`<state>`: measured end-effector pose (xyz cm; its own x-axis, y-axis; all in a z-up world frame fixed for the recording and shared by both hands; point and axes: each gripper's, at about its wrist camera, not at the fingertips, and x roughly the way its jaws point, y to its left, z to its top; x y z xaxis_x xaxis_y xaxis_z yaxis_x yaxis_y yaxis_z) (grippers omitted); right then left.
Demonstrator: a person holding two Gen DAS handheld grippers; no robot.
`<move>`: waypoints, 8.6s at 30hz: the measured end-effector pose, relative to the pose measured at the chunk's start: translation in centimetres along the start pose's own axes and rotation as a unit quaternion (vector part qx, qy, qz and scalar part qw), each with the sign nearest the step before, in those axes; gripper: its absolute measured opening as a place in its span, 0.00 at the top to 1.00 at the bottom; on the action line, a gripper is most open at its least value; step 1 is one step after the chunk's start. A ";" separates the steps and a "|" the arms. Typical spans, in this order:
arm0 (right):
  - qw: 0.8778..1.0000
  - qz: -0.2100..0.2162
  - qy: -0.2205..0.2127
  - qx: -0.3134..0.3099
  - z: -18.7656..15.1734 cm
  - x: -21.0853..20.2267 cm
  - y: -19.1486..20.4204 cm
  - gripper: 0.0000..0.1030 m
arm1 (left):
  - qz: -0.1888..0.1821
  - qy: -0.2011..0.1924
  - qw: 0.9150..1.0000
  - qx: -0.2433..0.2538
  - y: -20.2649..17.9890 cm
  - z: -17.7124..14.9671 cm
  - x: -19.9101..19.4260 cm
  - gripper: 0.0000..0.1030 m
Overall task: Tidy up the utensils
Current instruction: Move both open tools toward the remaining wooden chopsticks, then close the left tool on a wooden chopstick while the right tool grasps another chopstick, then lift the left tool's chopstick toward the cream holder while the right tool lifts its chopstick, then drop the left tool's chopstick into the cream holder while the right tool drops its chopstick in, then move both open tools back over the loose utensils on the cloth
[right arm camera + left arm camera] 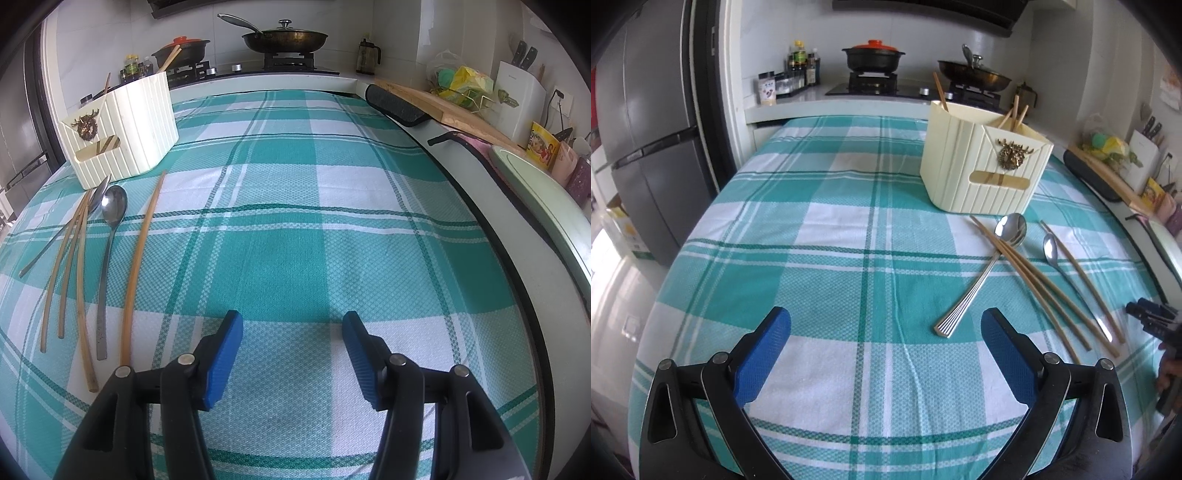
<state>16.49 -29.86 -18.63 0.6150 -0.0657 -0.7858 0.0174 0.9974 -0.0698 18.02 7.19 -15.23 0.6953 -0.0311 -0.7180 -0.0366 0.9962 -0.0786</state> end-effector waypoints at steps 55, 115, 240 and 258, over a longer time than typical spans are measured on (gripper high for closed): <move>0.996 0.089 -0.028 0.000 -1.1 -5.6 7.3 0.44 | 0.019 0.040 0.999 0.002 1.7 -2.4 0.3 0.01; 0.995 0.048 0.063 -0.060 2.7 1.1 7.8 0.90 | -0.076 0.131 0.982 0.115 -10.0 -1.1 6.0 0.82; 0.986 0.120 -0.021 -0.116 15.1 -3.4 11.3 0.44 | -0.119 0.023 0.987 0.110 -4.2 6.4 1.4 0.15; 1.000 0.012 0.000 -0.012 0.1 0.3 3.5 0.42 | -0.077 0.077 0.984 0.144 -7.9 -4.7 4.1 0.06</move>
<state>16.85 -26.43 -19.04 0.6150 -0.0417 -0.7874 -0.0158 0.9977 -0.0652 17.76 -1.18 -20.84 0.5588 -0.1732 -0.8110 0.2810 0.9596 -0.0113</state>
